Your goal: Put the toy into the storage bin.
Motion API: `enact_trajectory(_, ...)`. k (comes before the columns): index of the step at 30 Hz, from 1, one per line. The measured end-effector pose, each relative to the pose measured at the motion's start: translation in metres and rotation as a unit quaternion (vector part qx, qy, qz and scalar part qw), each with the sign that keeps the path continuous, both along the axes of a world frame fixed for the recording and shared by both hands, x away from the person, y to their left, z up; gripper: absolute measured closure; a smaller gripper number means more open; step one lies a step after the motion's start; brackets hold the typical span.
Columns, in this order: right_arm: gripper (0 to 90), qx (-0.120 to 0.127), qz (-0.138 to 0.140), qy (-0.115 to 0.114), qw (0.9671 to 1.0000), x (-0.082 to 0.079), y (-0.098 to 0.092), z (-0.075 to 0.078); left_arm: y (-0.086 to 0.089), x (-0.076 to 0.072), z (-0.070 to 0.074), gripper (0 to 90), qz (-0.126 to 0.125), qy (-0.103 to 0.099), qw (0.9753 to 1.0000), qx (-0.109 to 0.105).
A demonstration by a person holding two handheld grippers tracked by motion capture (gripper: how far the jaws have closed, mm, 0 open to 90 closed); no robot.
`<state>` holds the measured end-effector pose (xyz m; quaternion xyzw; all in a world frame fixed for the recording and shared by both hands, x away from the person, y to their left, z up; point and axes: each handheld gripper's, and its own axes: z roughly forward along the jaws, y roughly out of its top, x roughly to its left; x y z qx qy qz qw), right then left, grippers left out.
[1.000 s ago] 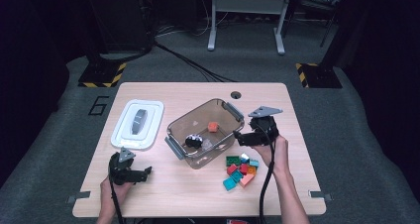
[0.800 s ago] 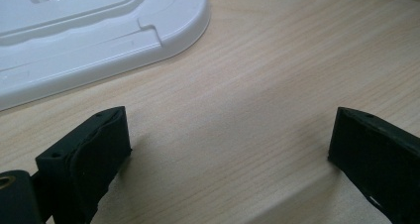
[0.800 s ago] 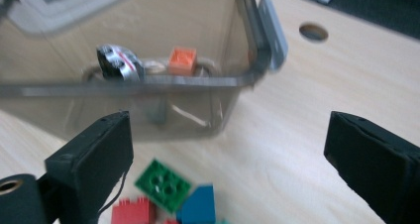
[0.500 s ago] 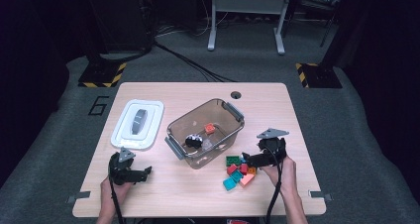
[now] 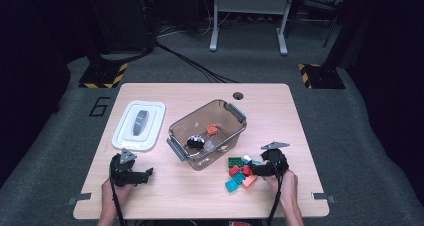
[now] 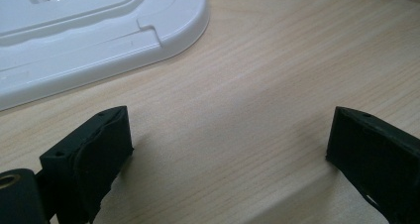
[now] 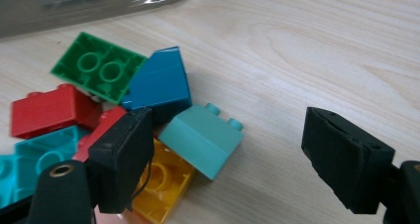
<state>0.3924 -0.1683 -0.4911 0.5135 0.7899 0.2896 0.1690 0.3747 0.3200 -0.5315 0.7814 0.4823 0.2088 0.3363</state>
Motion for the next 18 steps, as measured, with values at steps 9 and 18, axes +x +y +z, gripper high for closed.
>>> enact_trajectory(9, 26.0, 0.002, -0.045, 0.007, 0.999, 0.001, -0.007, 0.002, 0.0, 0.0, 0.0, 3.5, 0.001, 0.0, 1.0, 0.0)
enact_trajectory(18, 42.3, -0.004, -0.065, 0.007, 0.9979, 0.003, -0.012, 0.001, 0.0, 0.0, 0.0, 3.6, -0.001, -0.001, 1.0, 0.003)
